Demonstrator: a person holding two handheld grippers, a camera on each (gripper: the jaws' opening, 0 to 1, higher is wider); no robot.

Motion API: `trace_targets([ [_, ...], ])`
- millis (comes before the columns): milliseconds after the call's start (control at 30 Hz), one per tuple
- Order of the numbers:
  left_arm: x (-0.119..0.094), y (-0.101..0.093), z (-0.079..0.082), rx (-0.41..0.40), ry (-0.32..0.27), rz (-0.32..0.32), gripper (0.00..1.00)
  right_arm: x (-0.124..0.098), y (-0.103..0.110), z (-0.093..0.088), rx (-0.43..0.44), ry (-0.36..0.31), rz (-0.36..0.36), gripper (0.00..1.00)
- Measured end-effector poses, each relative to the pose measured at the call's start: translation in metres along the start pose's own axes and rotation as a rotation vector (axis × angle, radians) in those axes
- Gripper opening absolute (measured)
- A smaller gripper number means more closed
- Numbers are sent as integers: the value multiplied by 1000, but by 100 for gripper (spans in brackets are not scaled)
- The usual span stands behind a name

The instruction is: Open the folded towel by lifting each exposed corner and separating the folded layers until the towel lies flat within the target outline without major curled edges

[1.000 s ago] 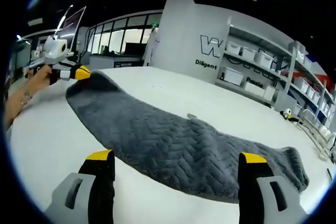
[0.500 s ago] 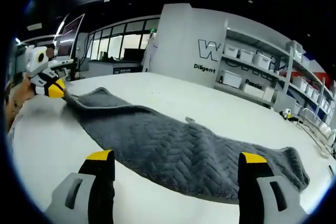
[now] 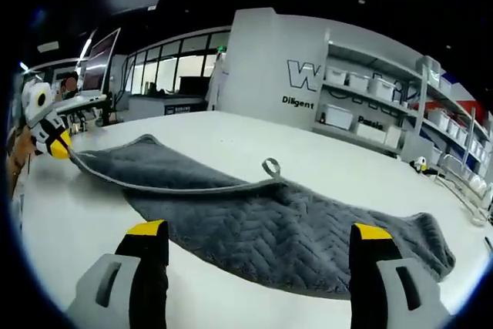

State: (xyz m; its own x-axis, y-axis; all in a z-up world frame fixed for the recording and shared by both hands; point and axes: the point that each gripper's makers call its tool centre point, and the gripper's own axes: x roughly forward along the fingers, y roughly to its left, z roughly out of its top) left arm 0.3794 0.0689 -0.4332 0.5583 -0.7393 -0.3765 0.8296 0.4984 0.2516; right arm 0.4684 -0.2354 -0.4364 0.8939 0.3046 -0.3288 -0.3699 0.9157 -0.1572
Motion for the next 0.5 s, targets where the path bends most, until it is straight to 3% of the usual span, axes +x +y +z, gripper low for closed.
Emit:
trace_targets([
  [233,-13,10,-24,-41,38,32,2,0,0,0,-1,3,2,99],
  [500,-6,3,-43,-61,80,22,3,1,2,-3,-5,13,8,99],
])
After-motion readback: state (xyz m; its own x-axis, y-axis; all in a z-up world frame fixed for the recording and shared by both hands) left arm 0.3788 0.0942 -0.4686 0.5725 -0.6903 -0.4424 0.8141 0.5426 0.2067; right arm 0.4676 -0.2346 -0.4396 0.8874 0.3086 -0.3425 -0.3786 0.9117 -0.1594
